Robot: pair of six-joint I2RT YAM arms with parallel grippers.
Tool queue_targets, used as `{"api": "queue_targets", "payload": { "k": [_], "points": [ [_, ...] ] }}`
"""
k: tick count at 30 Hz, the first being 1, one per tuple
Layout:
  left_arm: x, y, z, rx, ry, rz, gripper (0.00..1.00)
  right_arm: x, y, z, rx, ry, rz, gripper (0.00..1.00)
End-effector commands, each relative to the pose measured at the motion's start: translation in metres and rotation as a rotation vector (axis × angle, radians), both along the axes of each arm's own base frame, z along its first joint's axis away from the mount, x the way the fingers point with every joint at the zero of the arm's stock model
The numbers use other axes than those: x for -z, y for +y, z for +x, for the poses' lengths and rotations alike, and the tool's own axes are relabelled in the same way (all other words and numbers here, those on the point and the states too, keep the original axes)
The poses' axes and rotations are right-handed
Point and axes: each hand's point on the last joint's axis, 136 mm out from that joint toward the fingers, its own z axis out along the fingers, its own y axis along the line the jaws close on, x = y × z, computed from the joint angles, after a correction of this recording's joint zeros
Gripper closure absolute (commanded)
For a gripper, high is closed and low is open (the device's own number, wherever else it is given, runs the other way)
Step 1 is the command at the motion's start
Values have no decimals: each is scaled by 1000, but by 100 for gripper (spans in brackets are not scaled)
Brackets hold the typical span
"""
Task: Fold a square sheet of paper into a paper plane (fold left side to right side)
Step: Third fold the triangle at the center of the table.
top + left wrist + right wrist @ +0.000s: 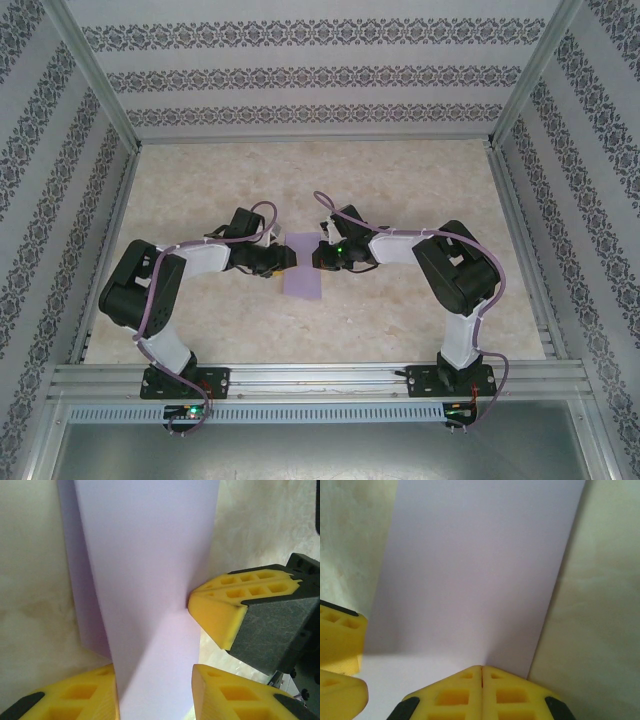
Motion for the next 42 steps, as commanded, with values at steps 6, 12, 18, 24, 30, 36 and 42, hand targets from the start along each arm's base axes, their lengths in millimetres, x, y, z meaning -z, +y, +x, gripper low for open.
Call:
{"api": "queue_targets", "payload": {
  "k": [6,12,18,24,30,36,42],
  "points": [
    [0,4,6,38,-17,0,61,9,-13,-6,7,31,-58,100],
    [4,7,4,22,-2,6,73,6,-14,-5,6,19,-58,100],
    [7,9,2,-4,9,5,91,-5,-11,1,-11,-26,-37,97],
    [3,8,2,-44,12,-30,100,-36,-7,14,-48,-147,-7,83],
    [-2,9,3,-111,27,-50,100,-65,-20,10,-74,-319,-44,65],
    [0,16,-4,-153,68,-30,100,-79,-22,-26,-167,-529,-128,57],
    [-3,11,-7,-172,93,-69,100,-81,-5,-72,-330,-771,-249,50]
  ]
}}
